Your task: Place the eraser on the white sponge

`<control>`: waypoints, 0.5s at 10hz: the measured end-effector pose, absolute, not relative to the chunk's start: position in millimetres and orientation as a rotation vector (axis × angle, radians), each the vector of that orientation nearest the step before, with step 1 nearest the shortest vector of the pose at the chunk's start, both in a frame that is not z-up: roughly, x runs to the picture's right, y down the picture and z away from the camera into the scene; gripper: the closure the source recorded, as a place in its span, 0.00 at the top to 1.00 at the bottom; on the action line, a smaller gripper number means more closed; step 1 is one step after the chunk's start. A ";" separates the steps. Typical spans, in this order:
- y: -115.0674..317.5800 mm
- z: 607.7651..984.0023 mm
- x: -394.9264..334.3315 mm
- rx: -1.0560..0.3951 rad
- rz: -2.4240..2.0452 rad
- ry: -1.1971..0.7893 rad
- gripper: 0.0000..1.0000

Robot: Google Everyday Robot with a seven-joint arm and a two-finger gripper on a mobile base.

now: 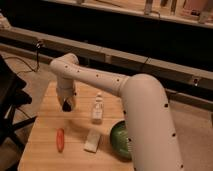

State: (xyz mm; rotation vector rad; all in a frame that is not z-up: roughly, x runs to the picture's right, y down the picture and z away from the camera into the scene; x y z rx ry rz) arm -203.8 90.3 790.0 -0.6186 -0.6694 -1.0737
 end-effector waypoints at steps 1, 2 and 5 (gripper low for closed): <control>91.4 788.2 -201.7 -0.619 -1.073 -0.670 0.04; 92.8 786.2 -200.0 -0.620 -1.075 -0.672 0.04; 103.1 767.3 -175.9 -0.619 -1.053 -0.673 0.04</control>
